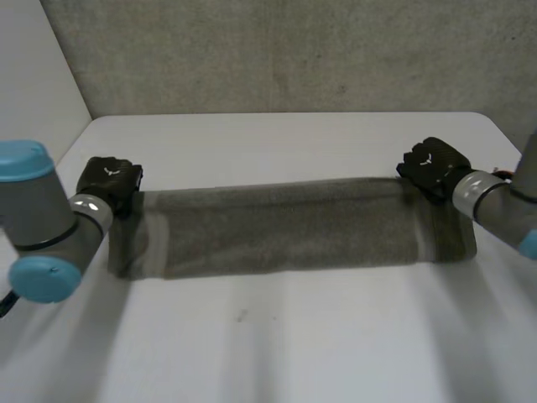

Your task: Fold the towel.

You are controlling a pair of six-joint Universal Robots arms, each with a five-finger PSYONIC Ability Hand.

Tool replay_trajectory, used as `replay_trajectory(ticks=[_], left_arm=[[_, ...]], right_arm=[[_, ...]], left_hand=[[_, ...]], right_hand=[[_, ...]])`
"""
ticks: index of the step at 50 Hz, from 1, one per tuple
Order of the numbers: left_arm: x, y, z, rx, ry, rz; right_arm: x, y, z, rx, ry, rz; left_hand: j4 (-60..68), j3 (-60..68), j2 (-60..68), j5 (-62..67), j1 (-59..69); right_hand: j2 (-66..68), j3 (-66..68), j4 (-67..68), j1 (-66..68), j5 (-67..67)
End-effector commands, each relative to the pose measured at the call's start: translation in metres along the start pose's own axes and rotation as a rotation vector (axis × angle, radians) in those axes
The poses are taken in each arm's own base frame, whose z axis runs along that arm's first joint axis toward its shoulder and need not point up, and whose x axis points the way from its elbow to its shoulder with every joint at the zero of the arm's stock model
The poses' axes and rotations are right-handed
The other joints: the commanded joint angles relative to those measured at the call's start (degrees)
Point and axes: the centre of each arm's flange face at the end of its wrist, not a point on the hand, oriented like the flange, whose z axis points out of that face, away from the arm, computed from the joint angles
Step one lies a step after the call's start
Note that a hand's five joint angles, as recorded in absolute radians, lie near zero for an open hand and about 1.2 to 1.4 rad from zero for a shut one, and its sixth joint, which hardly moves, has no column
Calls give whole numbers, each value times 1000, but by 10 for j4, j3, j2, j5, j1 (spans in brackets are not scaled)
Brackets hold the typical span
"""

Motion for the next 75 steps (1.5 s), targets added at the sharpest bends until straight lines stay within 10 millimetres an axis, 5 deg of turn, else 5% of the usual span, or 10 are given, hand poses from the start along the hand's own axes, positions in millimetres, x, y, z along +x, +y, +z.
replay_trajectory(ticks=[1, 6, 7, 8, 9, 19, 29, 47, 73, 75], left_arm=[[5, 9, 40, 77, -79, 7], [8, 13, 58, 183, -129, 12], [8, 13, 58, 184, -129, 12], [11, 12, 59, 205, -131, 8], [16, 11, 58, 219, -128, 6], [16, -22, 36, 322, -139, 0], [-2, -60, -6, 401, -171, -4], [6, -63, -69, 400, -83, -232], [13, -50, -78, 300, -14, -395], [13, -49, -79, 295, -13, -395]], right_arm=[[-10, 18, 38, 78, 135, -1], [-17, 28, 50, 72, 142, 104], [-19, 30, 52, 69, 139, 124], [-19, 30, 52, 69, 139, 124], [-21, 30, 53, 77, 136, 130], [28, -9, 32, 205, 244, 282], [89, -41, -35, 366, 365, 607], [22, 13, -74, -41, 101, 600], [-17, 87, -31, -74, 68, 514], [-18, 92, -26, -77, 67, 514]], left_hand=[[102, 102, 101, 104, 108], [102, 102, 101, 104, 108], [102, 102, 101, 104, 108], [-69, -69, -70, -67, -63], [-598, -598, -599, -596, -592], [-598, -598, -599, -596, -592], [-598, -598, -599, -596, -592], [-595, -596, -596, -594, -590], [-598, -598, -599, -596, -592], [-598, -598, -599, -596, -592]], right_hand=[[126, 117, 114, 175, 174], [-17, -25, -29, 33, 32], [-382, -390, -393, -332, -333], [-385, -394, -397, -336, -336], [-574, -583, -586, -525, -526], [-574, -583, -586, -525, -526], [-574, -583, -586, -525, -526], [-491, -500, -503, -442, -442], [-192, -200, -204, -142, -143], [82, 74, 70, 132, 131]])
